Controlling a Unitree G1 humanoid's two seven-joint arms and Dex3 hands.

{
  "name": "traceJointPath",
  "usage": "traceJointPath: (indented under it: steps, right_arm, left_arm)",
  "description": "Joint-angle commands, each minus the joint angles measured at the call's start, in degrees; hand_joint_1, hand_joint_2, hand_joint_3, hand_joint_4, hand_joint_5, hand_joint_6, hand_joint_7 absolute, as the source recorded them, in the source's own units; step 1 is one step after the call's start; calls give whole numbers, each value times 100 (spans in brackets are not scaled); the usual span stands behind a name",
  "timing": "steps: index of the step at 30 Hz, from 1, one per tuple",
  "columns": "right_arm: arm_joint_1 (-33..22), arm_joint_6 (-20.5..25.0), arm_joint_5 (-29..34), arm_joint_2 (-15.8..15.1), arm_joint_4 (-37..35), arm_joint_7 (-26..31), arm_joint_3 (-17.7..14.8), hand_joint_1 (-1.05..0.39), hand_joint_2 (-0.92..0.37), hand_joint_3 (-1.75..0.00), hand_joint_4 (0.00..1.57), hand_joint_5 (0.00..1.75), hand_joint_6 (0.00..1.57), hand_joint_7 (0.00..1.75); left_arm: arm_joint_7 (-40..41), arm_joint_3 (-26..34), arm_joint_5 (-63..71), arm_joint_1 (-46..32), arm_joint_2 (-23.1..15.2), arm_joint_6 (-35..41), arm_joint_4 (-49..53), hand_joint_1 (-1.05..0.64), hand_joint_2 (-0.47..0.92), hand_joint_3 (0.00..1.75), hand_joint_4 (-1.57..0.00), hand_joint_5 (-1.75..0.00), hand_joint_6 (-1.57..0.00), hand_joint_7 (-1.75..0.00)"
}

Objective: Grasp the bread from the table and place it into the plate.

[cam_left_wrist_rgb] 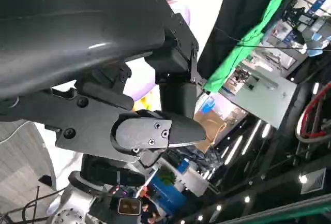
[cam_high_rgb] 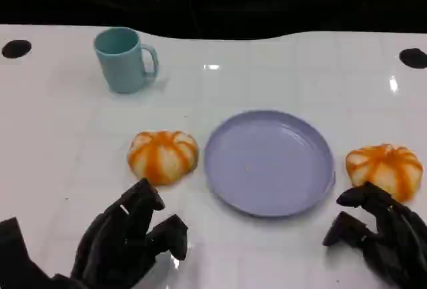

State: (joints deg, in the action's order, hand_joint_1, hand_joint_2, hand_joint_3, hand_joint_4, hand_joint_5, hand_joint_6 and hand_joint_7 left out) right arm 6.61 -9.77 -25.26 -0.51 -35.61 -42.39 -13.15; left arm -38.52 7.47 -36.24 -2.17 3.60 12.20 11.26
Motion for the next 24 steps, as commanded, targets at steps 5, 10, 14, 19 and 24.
traceJointPath:
  steps: [5, 10, 14, 19, 24]
  right_arm:
    - [-72, -60, 6, -48, -8, 33, -45, -52, -92, -23, 66, 151, 61, 114]
    - [-85, 93, -24, -63, 44, 23, -44, -52, -92, -21, 66, 150, 61, 114]
    - [-95, 35, -32, -38, 53, -9, -59, -52, -92, -22, 66, 150, 61, 114]
    - [-71, 54, -2, -27, 33, 32, -41, -53, -92, -21, 67, 150, 62, 114]
    - [-57, 33, -1, 1, 20, 60, -46, -53, -92, -21, 67, 148, 64, 112]
  left_arm:
    - [8, 2, 11, -3, -65, 56, -87, -56, 92, 28, -84, -175, -61, -171]
    - [57, 16, -12, -31, -86, 177, -159, -56, 92, 29, -82, -175, -60, -171]
    - [152, 38, 5, -65, -50, 201, -238, -56, 92, 27, -82, -175, -60, -172]
    - [-81, -11, 334, 88, -171, -431, -103, -58, 92, 37, -67, -173, -61, -134]
    - [-110, -41, 699, 203, -164, -1229, 75, -57, 92, 36, -60, -140, -66, -72]
